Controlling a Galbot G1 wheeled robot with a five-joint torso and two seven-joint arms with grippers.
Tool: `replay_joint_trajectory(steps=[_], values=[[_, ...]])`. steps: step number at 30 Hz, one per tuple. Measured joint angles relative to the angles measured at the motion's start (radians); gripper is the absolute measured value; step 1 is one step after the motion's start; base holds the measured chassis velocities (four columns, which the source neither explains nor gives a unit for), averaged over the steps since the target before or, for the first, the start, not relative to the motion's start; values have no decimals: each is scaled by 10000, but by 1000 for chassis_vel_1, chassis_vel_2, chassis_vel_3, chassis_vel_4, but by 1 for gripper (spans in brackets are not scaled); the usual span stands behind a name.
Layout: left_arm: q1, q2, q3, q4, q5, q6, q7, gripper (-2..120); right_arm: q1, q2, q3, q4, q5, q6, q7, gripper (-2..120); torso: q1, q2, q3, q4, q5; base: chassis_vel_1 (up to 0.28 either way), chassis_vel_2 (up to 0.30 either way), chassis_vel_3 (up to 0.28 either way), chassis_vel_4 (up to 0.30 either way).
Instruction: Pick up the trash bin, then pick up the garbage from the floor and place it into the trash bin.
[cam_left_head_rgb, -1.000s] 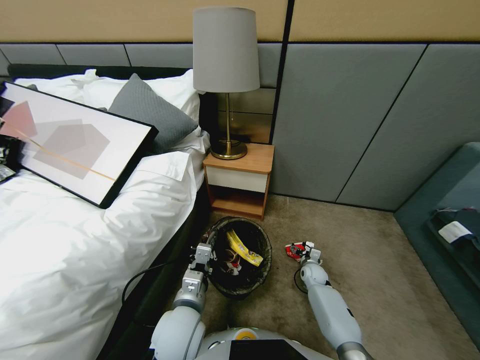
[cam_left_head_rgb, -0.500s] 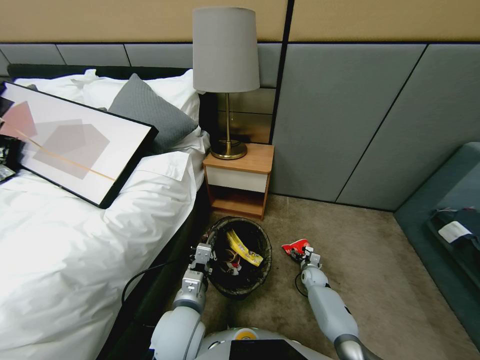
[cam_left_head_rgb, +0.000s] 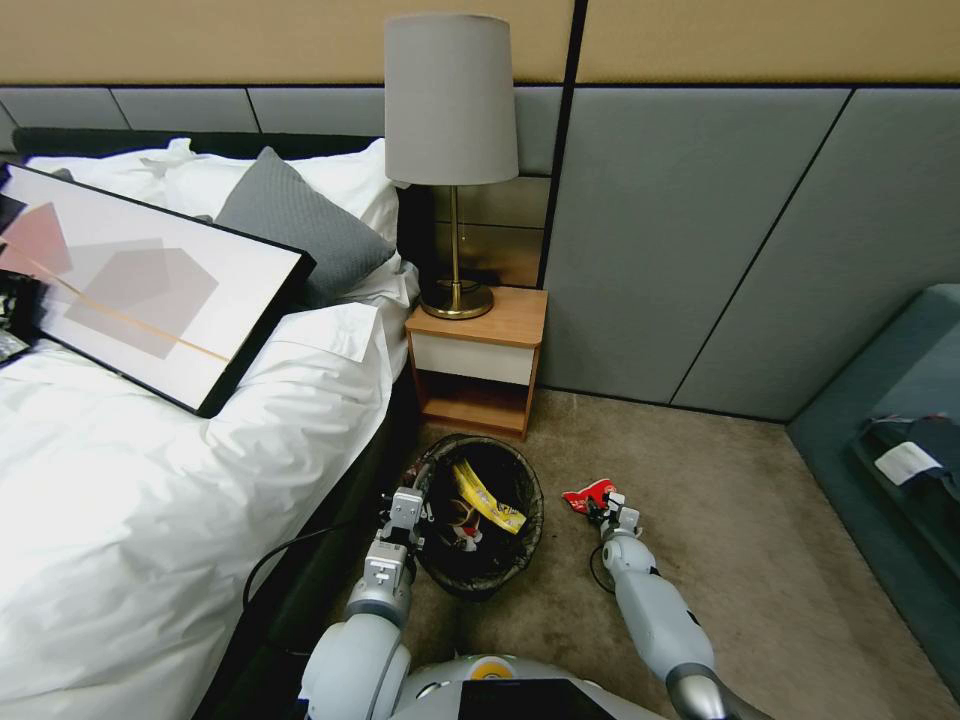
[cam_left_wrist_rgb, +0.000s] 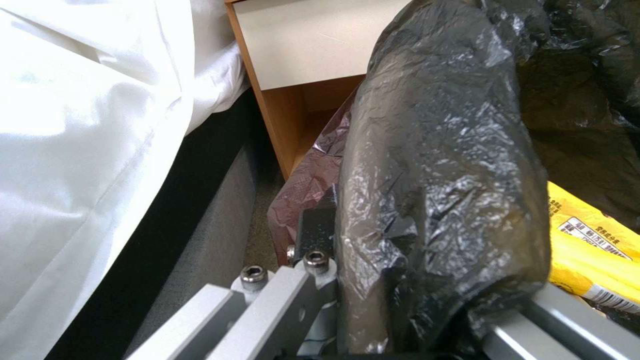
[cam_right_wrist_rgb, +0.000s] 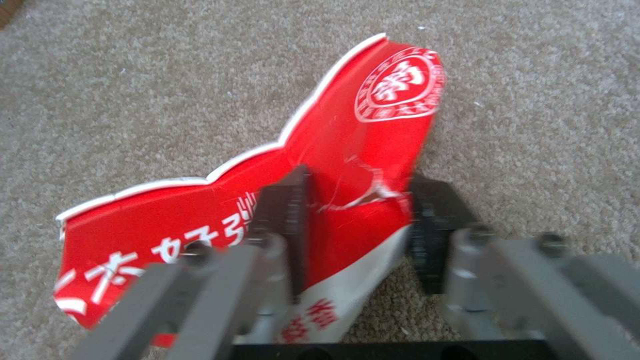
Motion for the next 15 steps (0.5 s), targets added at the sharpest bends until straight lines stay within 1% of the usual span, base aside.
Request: replay_joint_trajectory(steps=[1,4,5,7,15], values=[[0,0,0,0,0,0,0,1,0,0,0,0,0,0,0,21,0,0,0,0,0,0,0,0,0],[-4,0,3,0,0,0,-1,1,5,-8,11,0,-18,56,-7,7,0,0,0,2,3,0,0,0,0],[-4,0,3,0,0,0,-1,1,5,-8,11,0,-18,56,-7,7,0,0,0,2,3,0,0,0,0],[-27,-3,7,0,0,0,-1,1,2,-14,15,18,-45,85,-16,1,0,0,0,4,5,0,0,0,0],[-59,-10,27,12,0,1,-1,1,-79,-30,30,71,-79,270,-36,0,0,0,0,5,6,0,0,0,0]])
